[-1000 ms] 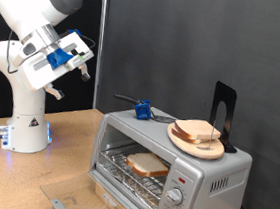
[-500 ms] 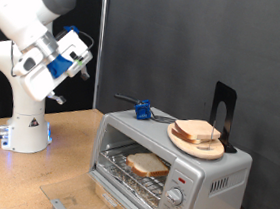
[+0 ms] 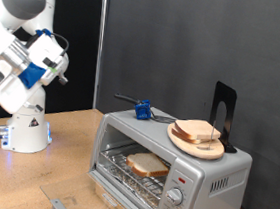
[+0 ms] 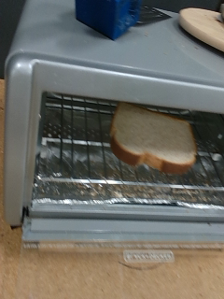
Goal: Make a piece of toast with the oven
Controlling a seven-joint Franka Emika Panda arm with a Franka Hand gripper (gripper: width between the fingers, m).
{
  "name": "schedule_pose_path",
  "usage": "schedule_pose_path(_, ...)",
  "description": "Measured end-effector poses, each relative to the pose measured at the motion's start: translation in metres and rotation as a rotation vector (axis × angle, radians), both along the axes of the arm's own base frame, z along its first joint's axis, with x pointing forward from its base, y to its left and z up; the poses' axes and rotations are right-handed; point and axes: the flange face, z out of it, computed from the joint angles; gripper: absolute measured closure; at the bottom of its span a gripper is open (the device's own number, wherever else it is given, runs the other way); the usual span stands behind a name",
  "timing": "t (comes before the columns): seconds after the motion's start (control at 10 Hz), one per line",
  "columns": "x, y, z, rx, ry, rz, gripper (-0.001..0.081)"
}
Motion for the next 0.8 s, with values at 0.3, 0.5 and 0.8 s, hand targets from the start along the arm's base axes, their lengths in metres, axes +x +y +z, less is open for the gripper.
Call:
schedule_pose_path(0.3, 0.019, -0.031, -0.009, 0.011, 0.025, -0.029, -0.0003)
schedule_pose_path(0.5, 0.032, -0.046, -0.019, 0.012, 0.032, -0.031, -0.0003)
schedule_pose_path(0.8, 0.034, -0.047, -0.023, 0.054, 0.026, -0.022, -0.0003)
